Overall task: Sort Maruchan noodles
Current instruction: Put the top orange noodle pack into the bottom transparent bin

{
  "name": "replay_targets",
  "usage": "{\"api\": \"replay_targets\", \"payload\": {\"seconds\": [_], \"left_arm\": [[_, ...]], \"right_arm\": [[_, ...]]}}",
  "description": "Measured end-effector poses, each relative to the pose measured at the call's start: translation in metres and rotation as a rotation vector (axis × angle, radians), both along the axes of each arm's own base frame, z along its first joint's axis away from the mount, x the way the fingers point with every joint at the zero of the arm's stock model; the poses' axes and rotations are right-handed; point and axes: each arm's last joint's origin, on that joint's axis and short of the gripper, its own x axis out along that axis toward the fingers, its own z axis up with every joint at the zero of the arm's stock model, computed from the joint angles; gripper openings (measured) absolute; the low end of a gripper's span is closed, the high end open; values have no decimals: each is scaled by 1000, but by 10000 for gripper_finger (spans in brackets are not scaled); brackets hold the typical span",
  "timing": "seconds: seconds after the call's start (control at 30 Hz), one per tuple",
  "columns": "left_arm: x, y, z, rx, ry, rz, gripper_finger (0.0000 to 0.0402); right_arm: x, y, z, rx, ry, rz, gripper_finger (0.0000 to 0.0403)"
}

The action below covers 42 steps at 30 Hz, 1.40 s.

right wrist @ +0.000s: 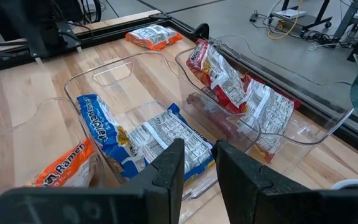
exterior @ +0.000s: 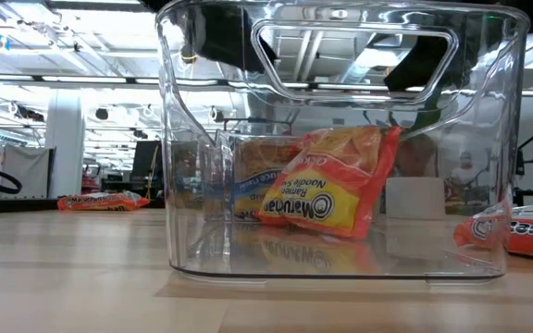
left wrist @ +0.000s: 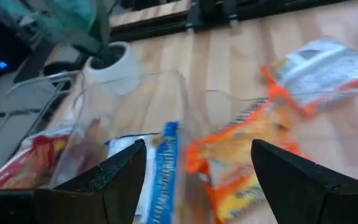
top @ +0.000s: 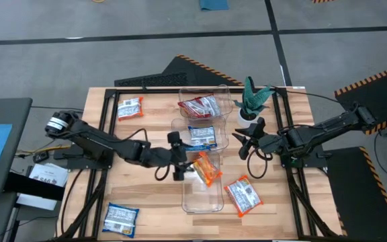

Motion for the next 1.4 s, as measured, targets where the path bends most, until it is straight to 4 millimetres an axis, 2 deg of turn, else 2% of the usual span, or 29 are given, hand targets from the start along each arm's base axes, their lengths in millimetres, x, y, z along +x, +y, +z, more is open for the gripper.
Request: {"api": "replay_targets", "payload": {"seconds": [0.13,0.4,0.5,0.6,0.67,0.83,0.97,1.07,1.2,1.4], "left_arm": [[-21,-7,15,-8,24,-6,274],[-85,-2,70,18,-100,155,274],[-99,6,75,29,-156,224,274],[-106,21,59,58,-142,324,274],[-107,39,43,46,-114,411,274],[-107,106,5,-118,61,611,274],[-117,159,-14,-148,203,840,274],[-126,188,-28,-221,307,915,274],[-131,214,-47,-340,396,947,274],[-133,236,-74,-338,524,1019,274]], "right_arm": [[0,0,0,-1,3,0,118],[0,0,-1,-2,7,0,118],[0,0,0,-1,3,0,118],[0,0,0,1,-2,0,118],[0,0,0,1,-5,0,118],[1,0,1,4,-15,0,118],[1,0,1,3,-13,0,118],[0,0,1,4,-12,0,118],[0,0,1,2,-8,0,118],[0,0,1,2,-8,0,118]]}}
